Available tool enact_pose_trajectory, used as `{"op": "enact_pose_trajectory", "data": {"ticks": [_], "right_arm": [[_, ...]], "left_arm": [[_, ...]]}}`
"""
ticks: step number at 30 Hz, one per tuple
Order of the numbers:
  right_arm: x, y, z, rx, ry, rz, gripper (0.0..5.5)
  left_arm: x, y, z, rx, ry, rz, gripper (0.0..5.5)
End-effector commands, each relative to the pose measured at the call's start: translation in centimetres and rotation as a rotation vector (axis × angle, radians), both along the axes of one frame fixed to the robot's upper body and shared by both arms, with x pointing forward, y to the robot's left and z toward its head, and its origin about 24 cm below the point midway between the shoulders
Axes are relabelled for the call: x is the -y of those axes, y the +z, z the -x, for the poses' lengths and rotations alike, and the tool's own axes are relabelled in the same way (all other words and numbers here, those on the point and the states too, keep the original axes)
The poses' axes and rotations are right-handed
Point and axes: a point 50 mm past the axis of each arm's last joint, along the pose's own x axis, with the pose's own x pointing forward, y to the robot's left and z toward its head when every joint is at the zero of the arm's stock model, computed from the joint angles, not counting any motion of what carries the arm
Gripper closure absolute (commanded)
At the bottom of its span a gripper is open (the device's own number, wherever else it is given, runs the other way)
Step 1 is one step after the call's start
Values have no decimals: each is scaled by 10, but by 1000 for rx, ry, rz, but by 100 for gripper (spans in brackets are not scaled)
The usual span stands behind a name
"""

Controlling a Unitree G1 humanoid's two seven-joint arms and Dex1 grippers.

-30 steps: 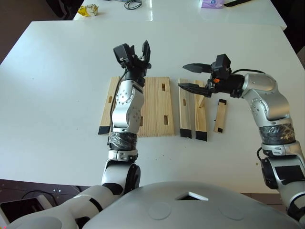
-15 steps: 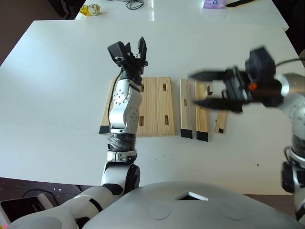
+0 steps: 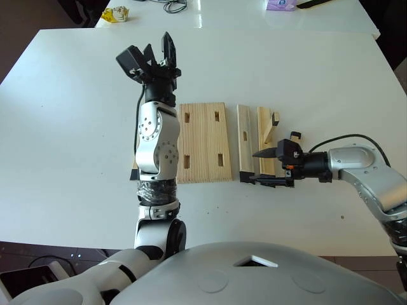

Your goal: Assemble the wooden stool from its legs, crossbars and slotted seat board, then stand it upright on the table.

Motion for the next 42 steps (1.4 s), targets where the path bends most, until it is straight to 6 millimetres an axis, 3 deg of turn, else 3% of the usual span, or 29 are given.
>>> {"op": "enact_pose_trajectory", "data": {"ticks": [1,6,15,20,26,33,37,42], "right_arm": [[-1,-7,1,76,35,54,223],[19,-19,4,74,53,159,223],[28,-20,-1,133,47,198,223],[39,-13,-2,151,16,217,223],[38,6,-13,162,12,136,223],[39,27,-31,126,-250,117,223],[31,19,-24,-3,-420,118,223],[21,8,-20,-273,-802,62,223]], "left_arm": [[14,-38,19,-155,-38,81,262],[14,-38,20,-157,-28,94,262],[17,-38,20,-156,-35,104,262],[18,-38,19,-155,-50,106,262],[14,-39,23,-153,-18,113,262],[14,-40,26,-152,-3,123,262],[14,-39,30,-152,10,131,262],[15,-40,33,-160,9,130,262]]}}
